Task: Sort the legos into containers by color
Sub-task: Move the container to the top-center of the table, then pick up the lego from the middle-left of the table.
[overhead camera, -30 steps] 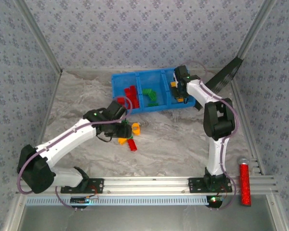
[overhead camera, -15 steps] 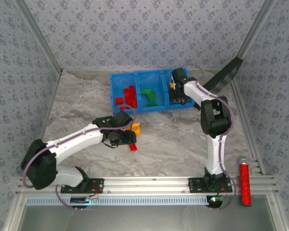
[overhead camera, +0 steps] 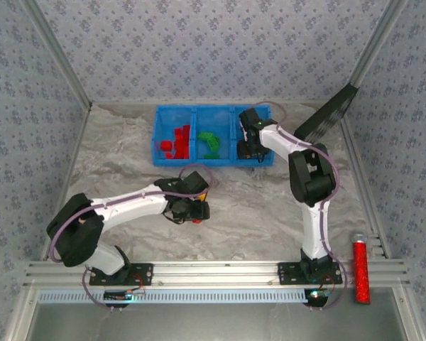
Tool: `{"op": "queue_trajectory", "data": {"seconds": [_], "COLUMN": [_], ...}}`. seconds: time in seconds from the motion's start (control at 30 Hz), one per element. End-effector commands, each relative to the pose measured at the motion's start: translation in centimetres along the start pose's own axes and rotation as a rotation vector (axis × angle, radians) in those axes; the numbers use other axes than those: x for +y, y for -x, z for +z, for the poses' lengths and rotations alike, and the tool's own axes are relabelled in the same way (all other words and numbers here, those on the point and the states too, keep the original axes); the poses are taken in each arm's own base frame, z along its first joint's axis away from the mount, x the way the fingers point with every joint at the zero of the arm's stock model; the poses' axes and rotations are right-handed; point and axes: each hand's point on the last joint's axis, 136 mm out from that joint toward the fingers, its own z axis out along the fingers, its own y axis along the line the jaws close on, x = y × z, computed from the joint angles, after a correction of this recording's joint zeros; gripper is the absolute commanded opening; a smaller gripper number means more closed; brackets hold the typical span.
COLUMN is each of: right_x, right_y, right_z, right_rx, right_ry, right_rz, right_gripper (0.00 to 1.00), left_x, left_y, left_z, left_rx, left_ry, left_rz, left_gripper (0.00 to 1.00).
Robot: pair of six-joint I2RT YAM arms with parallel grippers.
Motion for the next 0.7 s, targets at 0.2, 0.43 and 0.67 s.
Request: {"op": "queue_trajectory", "data": {"seconds": [0.2,0.43,0.67], "right_x": [-0.5,-0.7,0.1], "right_y": [3.8,3.8,2.0], "right_z": [-9.2,-12.5,-11.9], "right_rx": [-0.153,-0.210,-0.165], "right_ry": [0.003,0.006,0.038], "right_rz": [-0.032,-0.040,-0.089], "right_gripper": [0.63,0.63,0.65], "left_x": [0.8,0.3,-0.5], "left_y": [-0.1,0.8,1.1], "left_z": [2.7,4.2,5.1], "left_rx": [0.000,-0.008,0.009], "left_ry": [0.070,0.090,0.100], "left_rz": [-0.040,-0.043,-0.032], "left_gripper": [0.63,0.51,0.20]}}
